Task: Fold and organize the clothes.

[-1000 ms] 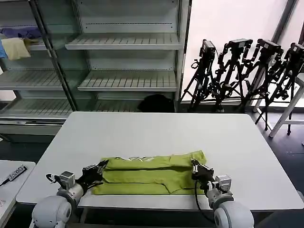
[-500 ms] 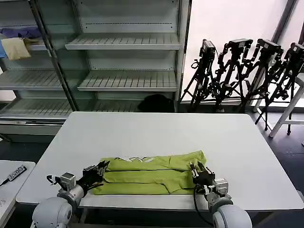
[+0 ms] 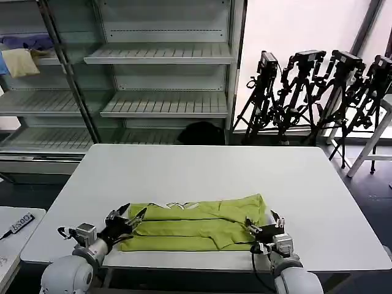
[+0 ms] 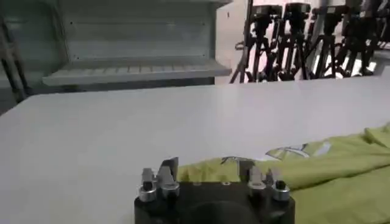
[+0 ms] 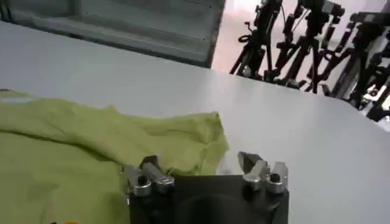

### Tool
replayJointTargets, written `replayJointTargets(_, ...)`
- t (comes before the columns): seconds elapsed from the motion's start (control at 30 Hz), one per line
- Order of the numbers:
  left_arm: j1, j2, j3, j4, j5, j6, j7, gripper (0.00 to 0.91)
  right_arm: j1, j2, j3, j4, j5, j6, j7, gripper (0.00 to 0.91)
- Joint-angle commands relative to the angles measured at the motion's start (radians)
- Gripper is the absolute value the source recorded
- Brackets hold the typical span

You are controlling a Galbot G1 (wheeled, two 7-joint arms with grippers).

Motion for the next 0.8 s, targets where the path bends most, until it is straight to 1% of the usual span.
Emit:
replayJointTargets(0.03,0.001,-0.005,-0.008,-0.023,-0.011,0.002,-0.017,0.907,-0.003,0.001,0.000,-0.004,-0.058,0.004,0.007,0.907)
replayJointTargets(0.17,0.006,-0.010,-0.022,-0.049,-0.050,-0.005,-0.055,0.907,-0.005,0.002,0.008,-0.004,-0.052,0.022,0.011,0.907)
replayJointTargets(0.27,0.031,-0.023,-0.027,-0.082,-0.060,-0.021,-0.138,0.907,-0.006,0.004,0.019,0.007,0.006,0.056,0.020,0.907)
replayJointTargets(0.3,0.044,-0.033,-0.025,-0.095,-0.061,-0.033,-0.178,0.907,-0.004,0.005,0.032,0.024,0.078,0.071,0.030,0.907)
replayJointTargets(0.33,0.057,-0.040,-0.023,-0.101,-0.064,-0.041,-0.198,0.907,-0.004,0.005,0.033,0.026,0.096,0.072,0.030,0.907)
replayJointTargets(0.37,0.079,-0.051,-0.019,-0.118,-0.065,-0.051,-0.221,0.907,0.004,0.004,0.046,0.052,0.191,0.079,0.036,0.907)
replayJointTargets(0.4,0.101,-0.062,-0.012,-0.125,-0.060,-0.060,-0.236,0.907,0.010,0.003,0.054,0.068,0.262,0.085,0.032,0.907)
replayJointTargets(0.43,0.111,-0.066,-0.003,-0.133,-0.055,-0.068,-0.250,0.907,0.017,0.002,0.059,0.078,0.291,0.085,0.033,0.907)
replayJointTargets(0.47,0.131,-0.083,0.012,-0.137,-0.040,-0.075,-0.264,0.907,0.033,-0.001,0.067,0.096,0.355,0.090,0.035,0.907)
replayJointTargets(0.5,0.142,-0.094,0.022,-0.141,-0.019,-0.084,-0.265,0.907,0.047,-0.002,0.072,0.108,0.384,0.096,0.033,0.907)
replayJointTargets(0.6,0.165,-0.128,0.050,-0.148,0.030,-0.093,-0.278,0.907,0.086,-0.005,0.077,0.136,0.416,0.098,0.035,0.907)
replayJointTargets(0.73,0.192,-0.157,0.070,-0.156,0.071,-0.105,-0.295,0.907,0.122,-0.014,0.074,0.143,0.409,0.084,0.039,0.907)
replayJointTargets(0.8,0.205,-0.170,0.072,-0.152,0.092,-0.127,-0.296,0.907,0.133,-0.013,0.072,0.139,0.401,0.080,0.038,0.907)
